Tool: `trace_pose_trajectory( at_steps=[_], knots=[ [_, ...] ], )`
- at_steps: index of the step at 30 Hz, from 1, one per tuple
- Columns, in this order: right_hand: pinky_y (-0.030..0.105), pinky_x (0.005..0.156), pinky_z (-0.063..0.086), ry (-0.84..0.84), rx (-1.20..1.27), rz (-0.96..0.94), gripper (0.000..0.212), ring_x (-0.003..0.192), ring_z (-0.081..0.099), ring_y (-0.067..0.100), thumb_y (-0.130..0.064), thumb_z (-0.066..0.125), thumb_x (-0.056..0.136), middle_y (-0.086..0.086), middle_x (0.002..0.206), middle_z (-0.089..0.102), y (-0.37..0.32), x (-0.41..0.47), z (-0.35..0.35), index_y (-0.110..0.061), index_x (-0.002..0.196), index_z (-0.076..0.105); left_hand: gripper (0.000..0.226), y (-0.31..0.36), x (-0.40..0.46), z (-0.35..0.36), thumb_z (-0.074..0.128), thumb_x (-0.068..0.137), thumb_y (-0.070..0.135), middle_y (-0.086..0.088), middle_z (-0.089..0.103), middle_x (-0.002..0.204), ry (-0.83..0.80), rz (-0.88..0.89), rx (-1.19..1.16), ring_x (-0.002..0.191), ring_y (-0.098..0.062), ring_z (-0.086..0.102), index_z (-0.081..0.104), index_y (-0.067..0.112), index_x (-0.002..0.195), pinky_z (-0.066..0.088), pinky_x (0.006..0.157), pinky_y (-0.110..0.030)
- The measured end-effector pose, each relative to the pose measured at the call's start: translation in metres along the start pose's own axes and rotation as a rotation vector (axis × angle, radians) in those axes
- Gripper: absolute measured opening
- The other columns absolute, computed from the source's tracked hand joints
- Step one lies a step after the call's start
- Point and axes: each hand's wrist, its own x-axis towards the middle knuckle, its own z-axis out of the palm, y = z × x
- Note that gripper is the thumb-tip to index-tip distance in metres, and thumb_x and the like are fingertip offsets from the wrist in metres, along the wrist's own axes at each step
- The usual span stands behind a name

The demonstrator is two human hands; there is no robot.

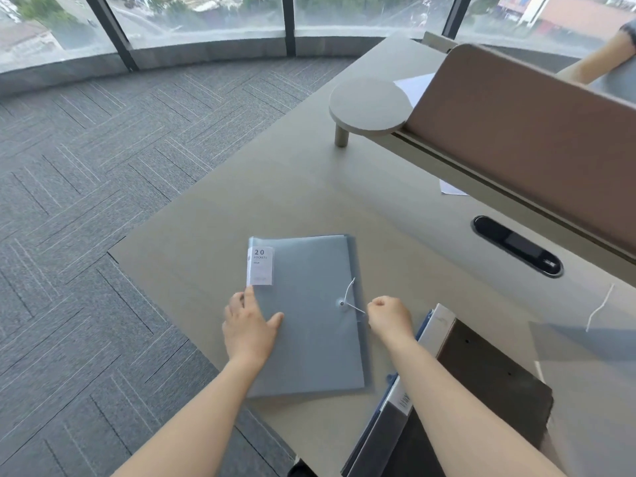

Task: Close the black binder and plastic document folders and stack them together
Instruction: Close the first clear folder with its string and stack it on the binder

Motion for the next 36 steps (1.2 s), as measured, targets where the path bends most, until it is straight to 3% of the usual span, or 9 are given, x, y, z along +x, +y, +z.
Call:
trace_pose_trajectory(
  at_steps=[2, 4, 7, 11, 16, 20, 25, 31, 36],
  knots=[
    [0.032, 0.059, 0.036, -0.022, 0.124, 0.076, 0.014, 0.060, 0.043, 0.024, -0.009, 0.041, 0.067, 0.010, 0.063, 0.052, 0.005, 0.003, 0.003, -0.016, 0.060, 0.050, 0.080, 0.003, 0.000, -0.004, 0.072, 0.084, 0.039, -0.019, 0.046, 0.137, 0.000, -0.113, -0.116, 0.127, -0.038, 0.041, 0.035, 0.009, 0.148, 0.040, 0.100, -0.047],
    [0.033, 0.059, 0.043, -0.058, 0.303, 0.181, 0.018, 0.056, 0.047, 0.024, -0.003, 0.044, 0.075, 0.012, 0.064, 0.053, 0.005, 0.003, 0.003, -0.013, 0.063, 0.052, 0.075, 0.005, 0.002, -0.005, 0.072, 0.083, 0.038, -0.022, 0.049, 0.133, -0.013, -0.199, -0.190, 0.125, -0.040, 0.042, 0.041, 0.008, 0.144, 0.038, 0.102, -0.046],
    [0.026, 0.048, 0.037, -0.118, 0.486, 0.278, 0.023, 0.045, 0.039, 0.019, 0.009, 0.041, 0.083, 0.011, 0.059, 0.046, 0.003, -0.004, 0.002, -0.006, 0.071, 0.053, 0.069, -0.001, 0.010, -0.009, 0.074, 0.077, 0.043, -0.019, 0.058, 0.127, -0.048, -0.344, -0.340, 0.122, -0.038, 0.050, 0.053, 0.010, 0.133, 0.043, 0.101, -0.043],
    [0.028, 0.052, 0.041, -0.127, 0.485, 0.236, 0.009, 0.056, 0.046, 0.022, 0.001, 0.055, 0.081, 0.013, 0.072, 0.052, 0.005, -0.010, 0.007, -0.005, 0.079, 0.061, 0.057, -0.016, 0.020, -0.018, 0.072, 0.068, 0.054, -0.010, 0.073, 0.100, -0.154, -0.406, -0.513, 0.091, -0.030, 0.067, 0.070, 0.007, 0.101, 0.051, 0.074, -0.035],
    [0.026, 0.049, 0.037, -0.239, 0.530, 0.141, 0.016, 0.052, 0.047, 0.018, -0.003, 0.059, 0.087, 0.008, 0.072, 0.056, 0.006, -0.023, 0.008, -0.014, 0.076, 0.054, 0.039, -0.014, 0.018, -0.034, 0.068, 0.089, 0.036, -0.006, 0.059, 0.108, -0.126, -0.367, -0.663, 0.097, -0.025, 0.054, 0.058, 0.006, 0.113, 0.040, 0.080, -0.034],
    [0.024, 0.047, 0.034, -0.125, 0.563, 0.053, 0.013, 0.052, 0.047, 0.017, -0.011, 0.059, 0.088, 0.003, 0.066, 0.057, 0.006, -0.034, -0.006, -0.016, 0.077, 0.054, 0.031, 0.005, 0.013, -0.048, 0.063, 0.093, 0.027, -0.007, 0.063, 0.108, -0.084, -0.255, -0.734, 0.096, -0.023, 0.056, 0.061, 0.005, 0.114, 0.042, 0.080, -0.033],
    [0.032, 0.061, 0.038, 0.083, 0.626, -0.048, 0.011, 0.065, 0.049, 0.020, -0.017, 0.060, 0.083, 0.007, 0.073, 0.057, 0.015, -0.046, -0.046, -0.014, 0.074, 0.053, 0.020, 0.052, 0.003, -0.059, 0.061, 0.094, 0.023, -0.005, 0.066, 0.097, -0.112, -0.116, -0.825, 0.081, -0.019, 0.056, 0.066, 0.008, 0.106, 0.045, 0.063, -0.028],
    [0.037, 0.064, 0.043, 0.312, 0.774, -0.073, 0.019, 0.065, 0.052, 0.021, -0.018, 0.057, 0.079, 0.011, 0.073, 0.059, 0.066, -0.069, -0.106, 0.000, 0.085, 0.055, 0.012, 0.117, -0.038, -0.047, 0.064, 0.090, 0.023, -0.010, 0.074, 0.096, -0.284, 0.023, -0.865, 0.084, -0.027, 0.068, 0.070, 0.013, 0.091, 0.056, 0.084, -0.048],
    [0.037, 0.062, 0.041, 0.512, 0.782, 0.020, 0.014, 0.063, 0.049, 0.021, -0.018, 0.058, 0.076, 0.010, 0.068, 0.056, 0.143, -0.093, -0.122, -0.004, 0.079, 0.059, 0.011, 0.145, -0.091, -0.016, 0.064, 0.090, 0.016, -0.007, 0.074, 0.088, -0.418, 0.104, -0.836, 0.072, -0.019, 0.067, 0.070, 0.008, 0.093, 0.056, 0.067, -0.032]
  ],
)
